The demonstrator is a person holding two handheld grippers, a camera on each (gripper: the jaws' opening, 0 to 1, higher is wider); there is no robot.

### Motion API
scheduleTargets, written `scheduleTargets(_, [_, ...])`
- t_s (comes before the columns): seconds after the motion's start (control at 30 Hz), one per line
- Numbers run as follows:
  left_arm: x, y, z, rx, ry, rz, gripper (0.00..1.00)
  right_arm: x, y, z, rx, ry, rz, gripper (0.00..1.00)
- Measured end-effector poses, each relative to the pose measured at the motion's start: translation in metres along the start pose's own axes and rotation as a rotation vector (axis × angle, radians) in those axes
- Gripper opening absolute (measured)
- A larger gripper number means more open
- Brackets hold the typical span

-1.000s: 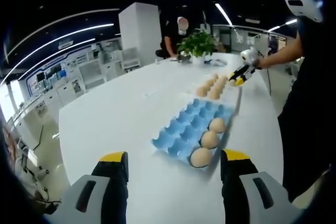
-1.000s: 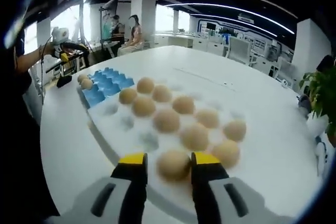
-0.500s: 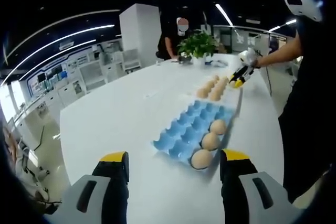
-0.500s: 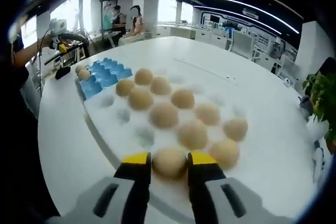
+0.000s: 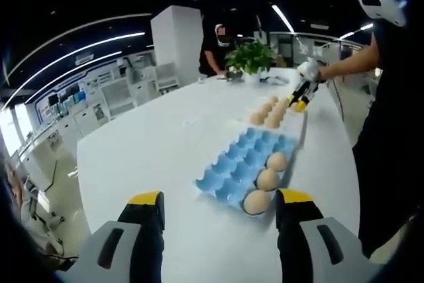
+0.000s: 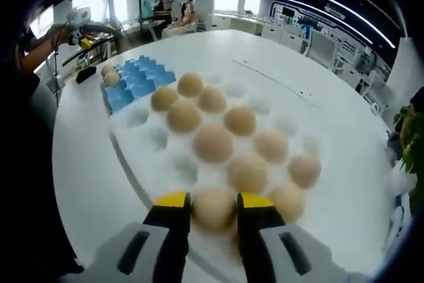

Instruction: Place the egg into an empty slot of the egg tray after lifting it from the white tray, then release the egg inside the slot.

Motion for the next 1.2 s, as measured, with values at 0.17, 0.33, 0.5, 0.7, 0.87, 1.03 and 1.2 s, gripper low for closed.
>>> scheduleTargets(0.17, [0.0000,-0.0005,0.0028,-0.012,0.000,0.006,0.69,-0.0058,-0.0013,-0.0044,0.006,-0.092,0.044,0.28])
scheduleTargets(0.33, [-0.0030,-0.0044,0.0014,-0.009,0.005,-0.001,0.69,-0.0033,0.0002,-0.0039,-0.004,-0.105,0.049,0.28])
scheduleTargets(0.5, [-0.0034,-0.0062,-0.0018,0.000,0.014,-0.002,0.75,-0.0026,0.0018,-0.0063,0.005,-0.084,0.052,0.28])
scheduleTargets(0.7, [-0.0063,-0.0054,-0.0033,0.002,0.016,-0.007,0.73,-0.0044,0.0010,-0.0054,0.003,-0.083,0.048,0.28])
scheduleTargets(0.87, [-0.0059,-0.0066,-0.0043,0.008,0.022,-0.001,0.76,-0.0050,0.0003,-0.0056,0.010,-0.086,0.048,0.28])
scheduleTargets(1.03, [-0.0069,-0.0057,-0.0022,0.004,0.014,-0.006,0.76,-0.0042,0.0011,-0.0047,0.011,-0.074,0.031,0.27])
scheduleTargets(1.2, [-0.0060,-0.0047,-0.0034,-0.001,0.025,-0.003,0.76,-0.0027,0.0056,-0.0047,-0.018,-0.089,-0.003,0.26])
Point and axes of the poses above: the point that each gripper's makers call its tool centre point, and the gripper's own axes: y roughly backward along the fingers, x roughly to its left, z roughly out of its top, the point moved 2 cm from there along y, roughly backward along the fingers, and after that the axes turned 5 degrees about y, right-handed, at the moved point
